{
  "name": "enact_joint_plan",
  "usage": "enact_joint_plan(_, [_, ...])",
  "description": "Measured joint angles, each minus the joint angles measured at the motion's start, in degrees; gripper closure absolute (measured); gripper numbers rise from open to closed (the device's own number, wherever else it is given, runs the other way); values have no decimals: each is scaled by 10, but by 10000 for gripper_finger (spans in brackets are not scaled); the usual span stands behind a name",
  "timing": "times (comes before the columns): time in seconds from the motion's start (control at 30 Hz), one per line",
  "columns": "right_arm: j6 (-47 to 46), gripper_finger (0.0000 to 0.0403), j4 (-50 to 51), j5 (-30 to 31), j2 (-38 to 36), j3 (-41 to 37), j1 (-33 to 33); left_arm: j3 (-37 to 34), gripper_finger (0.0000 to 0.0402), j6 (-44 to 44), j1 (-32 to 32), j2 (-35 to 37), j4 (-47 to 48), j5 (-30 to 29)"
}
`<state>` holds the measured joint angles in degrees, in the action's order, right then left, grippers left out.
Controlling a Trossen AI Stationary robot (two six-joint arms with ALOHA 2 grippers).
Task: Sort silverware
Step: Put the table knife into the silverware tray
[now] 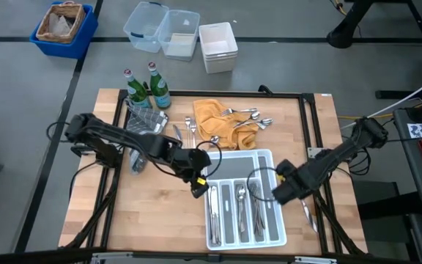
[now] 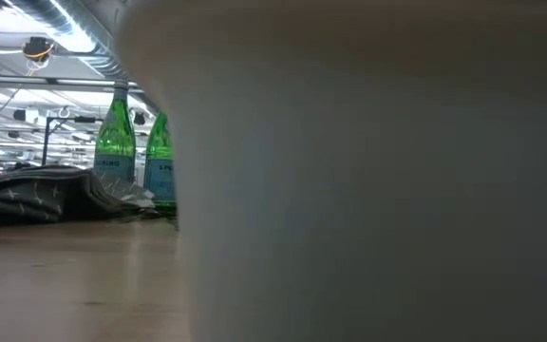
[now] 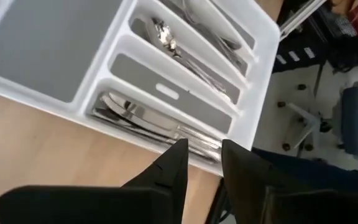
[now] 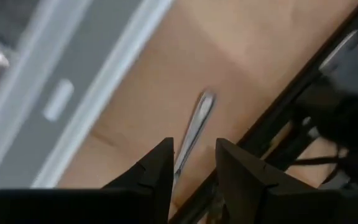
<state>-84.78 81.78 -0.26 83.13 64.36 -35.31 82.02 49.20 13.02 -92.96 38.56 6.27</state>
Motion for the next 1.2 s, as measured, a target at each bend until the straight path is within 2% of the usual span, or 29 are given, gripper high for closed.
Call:
enact_joint_plan(0.2, [-37, 281, -127, -116, -2, -118, -61, 0, 315, -20, -1, -1, -1, -1])
enact_joint_plan(0.3, [-72, 281, -178, -134, -13, -164, -90, 0, 315, -20, 0, -2, -1, -1])
enact_joint_plan(0.5, [-171, 281, -286, -104, -87, -244, -140, -1, 315, -15, -1, -3, -3, -1])
enact_joint_plan(0.7, [-273, 281, -308, -48, -150, -305, -176, -1, 315, -3, 0, -3, -8, -18])
enact_joint_plan(0.93, [-291, 281, -396, -43, -158, -348, -193, -1, 315, 17, -1, -3, -7, -29])
enact_joint_plan(1.2, [-294, 281, -400, -49, -158, -361, -191, -1, 315, 29, -1, -3, -7, -31])
